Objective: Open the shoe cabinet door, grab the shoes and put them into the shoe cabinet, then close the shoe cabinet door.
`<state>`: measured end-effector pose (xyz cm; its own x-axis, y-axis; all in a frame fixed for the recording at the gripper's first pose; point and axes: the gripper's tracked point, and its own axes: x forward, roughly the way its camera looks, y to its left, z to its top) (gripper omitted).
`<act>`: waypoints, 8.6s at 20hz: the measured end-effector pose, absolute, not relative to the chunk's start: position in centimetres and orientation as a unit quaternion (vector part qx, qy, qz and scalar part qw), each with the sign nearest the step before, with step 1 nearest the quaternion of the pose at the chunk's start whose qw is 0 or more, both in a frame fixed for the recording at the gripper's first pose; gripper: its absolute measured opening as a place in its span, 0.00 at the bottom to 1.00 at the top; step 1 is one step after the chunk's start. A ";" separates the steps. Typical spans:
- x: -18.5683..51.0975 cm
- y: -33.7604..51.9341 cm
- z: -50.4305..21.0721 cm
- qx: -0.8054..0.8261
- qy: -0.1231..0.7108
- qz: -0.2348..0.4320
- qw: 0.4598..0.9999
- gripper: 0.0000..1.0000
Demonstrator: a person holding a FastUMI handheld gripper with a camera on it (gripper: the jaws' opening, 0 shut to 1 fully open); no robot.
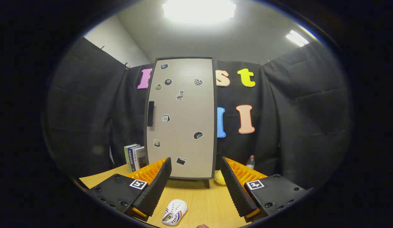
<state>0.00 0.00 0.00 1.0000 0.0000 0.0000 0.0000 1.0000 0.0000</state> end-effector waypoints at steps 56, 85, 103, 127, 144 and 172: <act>34.4 24.6 7.1 0.020 0.068 0.119 0.990 0.80; 32.2 22.1 6.9 0.022 0.092 0.187 0.978 0.13; 31.0 19.4 6.8 0.034 0.088 0.155 0.983 0.12; 27.4 9.2 7.8 0.044 0.058 -0.058 0.996 0.26; 25.1 22.9 -1.0 0.031 0.096 0.046 0.994 0.98; 30.9 36.8 -30.5 0.014 0.374 0.137 0.917 0.98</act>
<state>30.87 36.80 -30.46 0.6828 0.2626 -0.6818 -0.2418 0.9618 0.1284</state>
